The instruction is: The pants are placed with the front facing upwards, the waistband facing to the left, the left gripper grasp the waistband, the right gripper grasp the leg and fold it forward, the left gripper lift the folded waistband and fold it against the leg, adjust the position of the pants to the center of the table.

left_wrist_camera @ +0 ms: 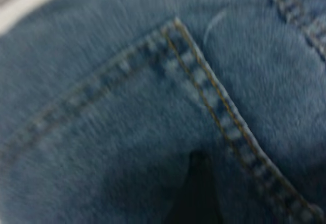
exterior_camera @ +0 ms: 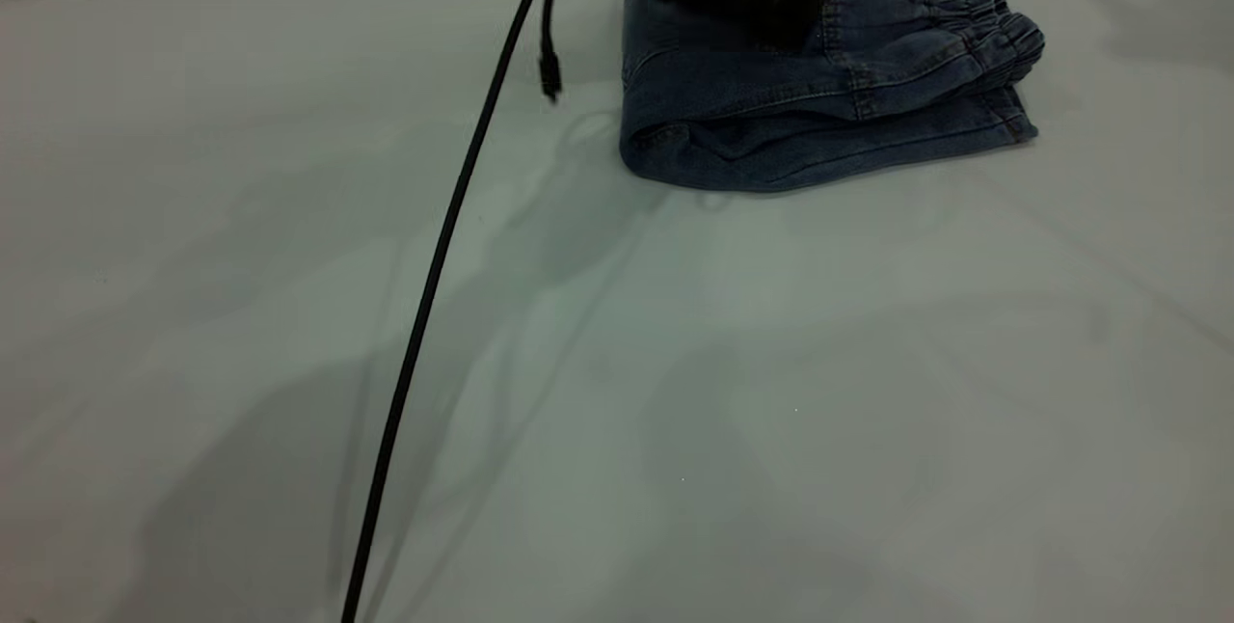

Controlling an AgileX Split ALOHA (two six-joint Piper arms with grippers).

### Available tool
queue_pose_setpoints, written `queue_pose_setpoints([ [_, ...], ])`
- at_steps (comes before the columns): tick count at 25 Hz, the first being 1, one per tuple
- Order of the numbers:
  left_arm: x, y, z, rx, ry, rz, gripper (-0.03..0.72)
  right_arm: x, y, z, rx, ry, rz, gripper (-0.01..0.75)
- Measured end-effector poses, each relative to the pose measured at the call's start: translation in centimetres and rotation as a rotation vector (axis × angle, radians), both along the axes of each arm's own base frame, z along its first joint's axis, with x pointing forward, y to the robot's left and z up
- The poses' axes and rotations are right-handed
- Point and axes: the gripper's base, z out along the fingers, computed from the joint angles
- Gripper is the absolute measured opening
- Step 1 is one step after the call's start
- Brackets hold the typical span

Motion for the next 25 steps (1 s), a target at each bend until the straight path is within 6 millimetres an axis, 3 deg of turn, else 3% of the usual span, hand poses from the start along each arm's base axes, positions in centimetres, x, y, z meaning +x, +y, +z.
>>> queue_pose_setpoints([
  [9, -0.1, 0.2, -1.2, 0.064, -0.011, -0.053, 0.561, 0.0, 0.0, 0.0, -0.001, 0.000, -0.001, 0.437],
  [18, -0.9, 0.5, -2.0, 0.118, 0.092, -0.085, 0.561, 0.0, 0.0, 0.0, -0.009, -0.003, 0.005, 0.437],
  [25, -1.7, 1.5, -2.5, 0.287, 0.162, -0.168, 0.561, 0.0, 0.0, 0.0, -0.015, -0.005, 0.007, 0.437],
])
